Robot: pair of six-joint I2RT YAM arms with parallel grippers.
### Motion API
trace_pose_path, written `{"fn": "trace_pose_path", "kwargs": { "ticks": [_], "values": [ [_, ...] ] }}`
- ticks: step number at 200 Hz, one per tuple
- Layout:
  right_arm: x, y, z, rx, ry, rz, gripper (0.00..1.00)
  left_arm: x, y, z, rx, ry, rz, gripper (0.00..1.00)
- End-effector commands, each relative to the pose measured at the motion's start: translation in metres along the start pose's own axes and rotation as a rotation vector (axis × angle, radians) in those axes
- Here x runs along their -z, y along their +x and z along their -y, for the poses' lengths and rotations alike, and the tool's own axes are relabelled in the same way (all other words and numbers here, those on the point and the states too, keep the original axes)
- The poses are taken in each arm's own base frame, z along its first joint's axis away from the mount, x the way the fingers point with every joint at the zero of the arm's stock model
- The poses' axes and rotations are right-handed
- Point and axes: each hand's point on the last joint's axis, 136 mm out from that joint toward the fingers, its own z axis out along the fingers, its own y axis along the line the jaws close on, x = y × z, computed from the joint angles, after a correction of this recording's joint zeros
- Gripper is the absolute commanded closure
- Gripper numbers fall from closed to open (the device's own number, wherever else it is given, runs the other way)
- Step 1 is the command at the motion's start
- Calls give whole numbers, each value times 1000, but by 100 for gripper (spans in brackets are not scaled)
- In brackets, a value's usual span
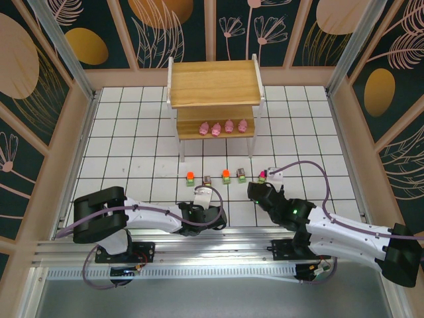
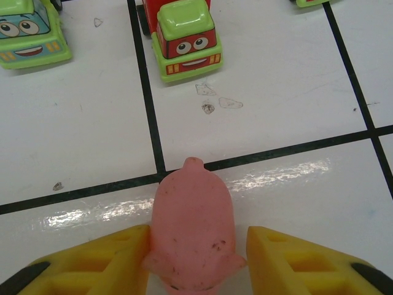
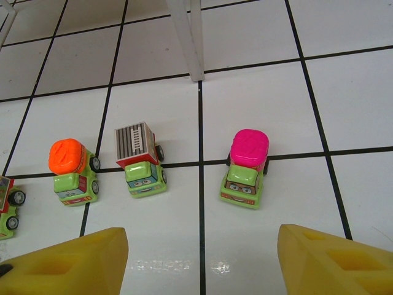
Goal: Place and organize the plastic toys onto the shelf
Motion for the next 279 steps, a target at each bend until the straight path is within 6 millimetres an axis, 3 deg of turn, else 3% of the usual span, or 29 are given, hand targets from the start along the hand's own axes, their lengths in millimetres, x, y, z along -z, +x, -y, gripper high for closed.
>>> {"fn": "trace_pose_path", "kwargs": {
  "ticks": [1, 82, 142, 189, 231, 279],
  "values": [
    [0, 0, 2, -2, 6, 18, 34, -1, -3, -3, 4, -27, 7, 58],
    [0, -1, 1, -3, 4, 19, 36, -2, -2, -1, 6, -27, -1, 62],
    [0, -1, 1, -3, 3, 20, 39, -1, -4, 0, 12, -26, 4, 71],
    [0, -1, 1, -2, 3, 20, 39, 1, -9, 1, 11, -34, 17, 72],
    [0, 0, 1, -1, 1, 19, 39, 11, -29, -1, 25, -36, 53, 71],
    [0, -1, 1, -2, 0, 21, 39, 24, -66, -21, 53, -62, 114, 71]
  ]
}}
